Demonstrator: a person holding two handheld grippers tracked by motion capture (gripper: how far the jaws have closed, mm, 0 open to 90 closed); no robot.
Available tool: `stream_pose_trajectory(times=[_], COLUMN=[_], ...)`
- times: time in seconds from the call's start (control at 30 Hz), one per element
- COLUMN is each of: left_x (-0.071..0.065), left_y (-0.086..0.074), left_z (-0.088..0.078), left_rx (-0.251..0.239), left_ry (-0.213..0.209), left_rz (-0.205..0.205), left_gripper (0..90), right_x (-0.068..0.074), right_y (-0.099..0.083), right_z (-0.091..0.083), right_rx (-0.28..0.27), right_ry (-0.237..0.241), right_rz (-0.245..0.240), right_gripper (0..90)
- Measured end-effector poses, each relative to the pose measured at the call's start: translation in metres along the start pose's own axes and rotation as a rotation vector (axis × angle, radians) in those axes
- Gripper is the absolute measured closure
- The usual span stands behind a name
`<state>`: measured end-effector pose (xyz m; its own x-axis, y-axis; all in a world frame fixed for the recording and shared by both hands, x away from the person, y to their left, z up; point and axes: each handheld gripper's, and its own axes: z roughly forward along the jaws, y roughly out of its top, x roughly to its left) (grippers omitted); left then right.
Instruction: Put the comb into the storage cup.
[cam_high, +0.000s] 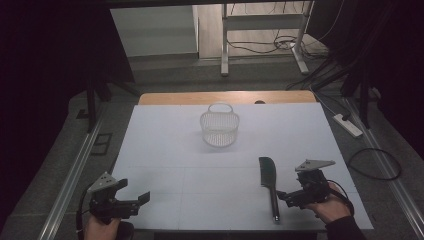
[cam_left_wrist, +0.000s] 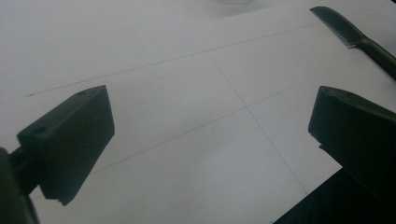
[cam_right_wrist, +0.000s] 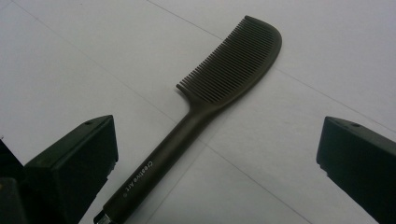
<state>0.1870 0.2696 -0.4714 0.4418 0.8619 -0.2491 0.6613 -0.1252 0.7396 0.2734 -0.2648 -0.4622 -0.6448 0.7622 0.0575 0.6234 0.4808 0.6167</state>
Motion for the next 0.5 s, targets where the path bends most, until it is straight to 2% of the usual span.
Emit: stream_pose_trajectory(times=[0.23, 0.5], left_x=[0.000, 0.000], left_y=[0.000, 0.000], left_z=[0.000, 0.000], left_rx=[0.001, 0.001], left_ry=[0.001, 0.002], left_rz=[0.000, 0.001], left_gripper=[1.0, 1.0], right_x=[0.003, 0.006], right_y=[0.005, 0.012], right_z=[0.006, 0.013], right_rx=[0.012, 0.049], right_ry=[0.008, 0.005], right_rz=[-0.014, -0.034], right_gripper=[0.0, 0.0])
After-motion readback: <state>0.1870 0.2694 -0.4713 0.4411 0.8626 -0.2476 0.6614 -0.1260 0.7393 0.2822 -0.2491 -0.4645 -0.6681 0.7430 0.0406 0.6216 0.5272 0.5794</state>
